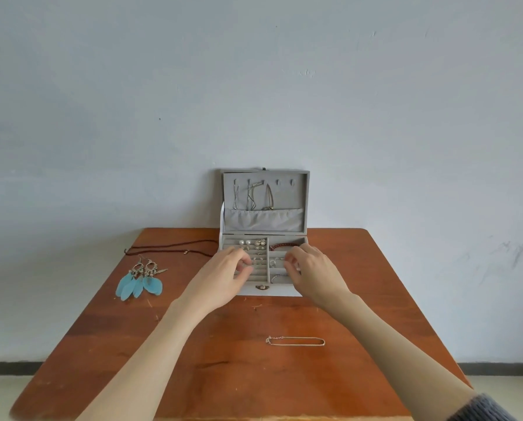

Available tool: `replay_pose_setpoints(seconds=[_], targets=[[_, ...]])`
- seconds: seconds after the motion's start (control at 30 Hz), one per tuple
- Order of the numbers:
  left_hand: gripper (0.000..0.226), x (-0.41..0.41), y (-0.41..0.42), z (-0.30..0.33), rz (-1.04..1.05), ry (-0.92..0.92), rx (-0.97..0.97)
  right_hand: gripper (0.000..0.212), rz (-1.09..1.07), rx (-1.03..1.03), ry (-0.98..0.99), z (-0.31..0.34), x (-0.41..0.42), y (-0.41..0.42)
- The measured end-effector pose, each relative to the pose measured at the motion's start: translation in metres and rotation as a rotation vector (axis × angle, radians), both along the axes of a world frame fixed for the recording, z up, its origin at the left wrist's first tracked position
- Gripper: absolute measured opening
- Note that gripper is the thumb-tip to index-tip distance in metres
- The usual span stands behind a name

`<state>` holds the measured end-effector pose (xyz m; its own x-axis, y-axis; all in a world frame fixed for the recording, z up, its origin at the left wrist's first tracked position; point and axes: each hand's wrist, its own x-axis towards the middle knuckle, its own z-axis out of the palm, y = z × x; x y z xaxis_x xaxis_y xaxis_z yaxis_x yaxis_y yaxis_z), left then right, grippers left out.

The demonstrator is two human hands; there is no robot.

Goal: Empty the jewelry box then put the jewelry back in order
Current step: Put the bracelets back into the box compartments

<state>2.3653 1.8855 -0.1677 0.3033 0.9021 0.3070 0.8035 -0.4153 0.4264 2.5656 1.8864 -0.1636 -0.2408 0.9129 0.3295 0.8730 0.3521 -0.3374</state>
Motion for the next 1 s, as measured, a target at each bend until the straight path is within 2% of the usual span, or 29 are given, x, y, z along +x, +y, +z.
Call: replay_pose_setpoints(seconds=[0.17, 0.37, 0.6, 0.67, 0.83, 0.93, 1.0], targets=[[0.015, -0.039, 0.002, -0.008, 0.074, 0.022, 0.035, 0.024, 0.1, -0.016, 0.074, 0.001, -0.041, 0.005], [0.021, -0.093, 0.036, -0.02, 0.229, 0.078, 0.015, 0.024, 0.198, -0.004, 0.085, -0.001, -0.096, 0.035], [0.026, -0.131, 0.098, -0.038, 0.377, 0.265, -0.044, 0.021, 0.224, -0.052, 0.115, -0.014, -0.136, 0.075], [0.028, -0.134, 0.111, -0.043, 0.391, 0.312, -0.086, 0.021, 0.224, -0.048, 0.138, -0.021, -0.138, 0.08], [0.019, -0.138, 0.128, -0.051, 0.395, 0.277, -0.19, 0.021, 0.237, -0.037, 0.163, -0.033, -0.137, 0.086], [0.016, -0.136, 0.128, -0.052, 0.364, 0.319, -0.163, 0.02, 0.236, -0.049, 0.178, -0.035, -0.137, 0.087], [0.011, -0.134, 0.124, -0.046, 0.327, 0.238, -0.099, 0.02, 0.229, -0.075, 0.2, -0.033, -0.138, 0.087]])
